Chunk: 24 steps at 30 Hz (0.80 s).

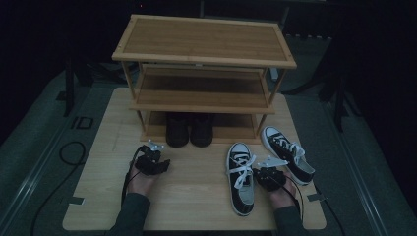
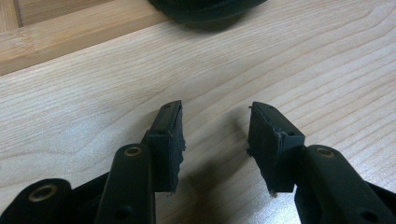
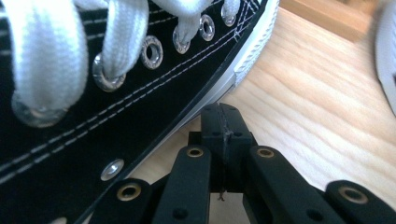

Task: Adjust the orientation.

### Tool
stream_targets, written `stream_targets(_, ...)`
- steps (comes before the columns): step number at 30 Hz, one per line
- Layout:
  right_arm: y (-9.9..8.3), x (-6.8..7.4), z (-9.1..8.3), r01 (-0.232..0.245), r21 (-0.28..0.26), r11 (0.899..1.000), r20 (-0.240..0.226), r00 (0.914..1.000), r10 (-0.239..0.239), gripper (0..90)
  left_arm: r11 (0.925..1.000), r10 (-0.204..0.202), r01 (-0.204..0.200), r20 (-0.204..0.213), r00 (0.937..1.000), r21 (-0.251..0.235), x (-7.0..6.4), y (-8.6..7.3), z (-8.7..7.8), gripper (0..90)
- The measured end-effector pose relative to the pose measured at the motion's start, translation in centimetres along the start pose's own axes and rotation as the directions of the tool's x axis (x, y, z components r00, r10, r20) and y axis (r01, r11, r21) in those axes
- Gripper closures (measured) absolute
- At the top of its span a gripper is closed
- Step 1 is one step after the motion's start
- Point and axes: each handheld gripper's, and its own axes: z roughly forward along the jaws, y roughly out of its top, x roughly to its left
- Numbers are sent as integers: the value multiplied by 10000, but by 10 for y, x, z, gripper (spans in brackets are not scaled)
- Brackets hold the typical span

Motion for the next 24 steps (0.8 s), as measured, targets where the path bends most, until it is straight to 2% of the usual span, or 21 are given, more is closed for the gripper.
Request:
stream_targets(7,12,7,9,582,-25,9983,-608,9965,-582,900,10000,-40,40,29,10000,-66,0,-1,0,552)
stream_targets(12,16,19,12,1154,-71,9933,-1117,9870,-1155,900,10000,-41,41,35,10000,-81,1,-1,0,551)
stream_targets(24,15,21,6,1314,31,9913,-1210,9841,-1300,840,9999,-43,44,55,10000,-121,1,-1,0,549)
